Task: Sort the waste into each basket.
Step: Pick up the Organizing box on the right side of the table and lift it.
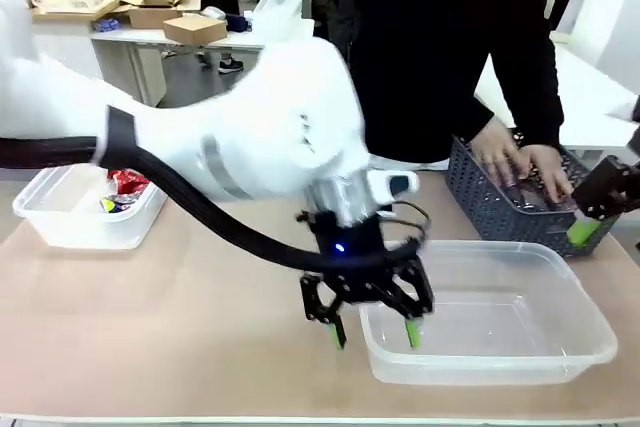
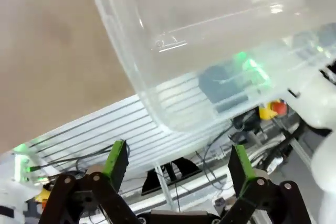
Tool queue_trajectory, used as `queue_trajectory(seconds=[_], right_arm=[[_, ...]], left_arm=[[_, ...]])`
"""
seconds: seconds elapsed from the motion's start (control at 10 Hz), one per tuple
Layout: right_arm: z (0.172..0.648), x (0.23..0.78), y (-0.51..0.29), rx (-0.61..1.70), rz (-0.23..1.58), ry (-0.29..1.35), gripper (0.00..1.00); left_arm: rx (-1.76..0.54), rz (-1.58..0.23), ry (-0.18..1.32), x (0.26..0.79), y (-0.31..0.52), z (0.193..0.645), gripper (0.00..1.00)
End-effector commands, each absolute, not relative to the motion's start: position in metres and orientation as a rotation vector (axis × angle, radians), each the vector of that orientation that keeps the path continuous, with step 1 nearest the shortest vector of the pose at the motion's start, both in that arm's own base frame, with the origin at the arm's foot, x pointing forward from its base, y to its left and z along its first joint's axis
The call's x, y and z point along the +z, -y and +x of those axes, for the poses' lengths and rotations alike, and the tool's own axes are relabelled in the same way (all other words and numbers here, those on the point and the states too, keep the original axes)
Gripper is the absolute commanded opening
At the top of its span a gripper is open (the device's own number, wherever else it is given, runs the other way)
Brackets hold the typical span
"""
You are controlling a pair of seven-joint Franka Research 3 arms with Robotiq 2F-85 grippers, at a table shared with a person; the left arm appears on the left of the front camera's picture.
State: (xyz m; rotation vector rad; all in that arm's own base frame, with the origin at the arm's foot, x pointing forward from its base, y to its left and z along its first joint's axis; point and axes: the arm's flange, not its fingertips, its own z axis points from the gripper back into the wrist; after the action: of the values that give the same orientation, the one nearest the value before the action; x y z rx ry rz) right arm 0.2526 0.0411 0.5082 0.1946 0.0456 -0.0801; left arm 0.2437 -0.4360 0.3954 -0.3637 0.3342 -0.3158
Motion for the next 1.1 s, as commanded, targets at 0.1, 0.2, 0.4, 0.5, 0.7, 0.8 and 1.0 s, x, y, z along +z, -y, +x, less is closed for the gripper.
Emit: queue_trajectory(seconds=[0.1,0.2,0.4,0.5,0.7,0.8,1.0], right_arm=[[0.229,0.371,-0.077,-0.026,0.127,-0.161,1.00],[0.224,0.349,-0.079,-0.007,0.060,-0.191,1.00],[0.215,0.344,-0.052,-0.072,0.060,-0.169,1.00],[0.214,0.360,-0.037,-0.147,0.104,-0.144,1.00],[0.302,0.423,-0.088,-0.013,0.067,-0.224,1.00],[0.306,0.425,-0.073,-0.064,0.081,-0.209,1.00],[0.311,0.406,-0.046,-0.098,-0.044,-0.214,1.00]], left_arm=[[-0.165,-0.256,-0.326,0.371,0.455,0.269,1.00],[-0.133,-0.246,-0.311,0.368,0.454,0.273,1.00],[-0.156,-0.278,-0.270,0.377,0.447,0.272,1.00],[-0.174,-0.314,-0.213,0.389,0.440,0.268,1.00],[-0.145,-0.268,-0.308,0.365,0.445,0.280,1.00],[-0.152,-0.286,-0.270,0.379,0.446,0.279,1.00],[-0.119,-0.286,-0.183,0.382,0.449,0.289,1.00]])
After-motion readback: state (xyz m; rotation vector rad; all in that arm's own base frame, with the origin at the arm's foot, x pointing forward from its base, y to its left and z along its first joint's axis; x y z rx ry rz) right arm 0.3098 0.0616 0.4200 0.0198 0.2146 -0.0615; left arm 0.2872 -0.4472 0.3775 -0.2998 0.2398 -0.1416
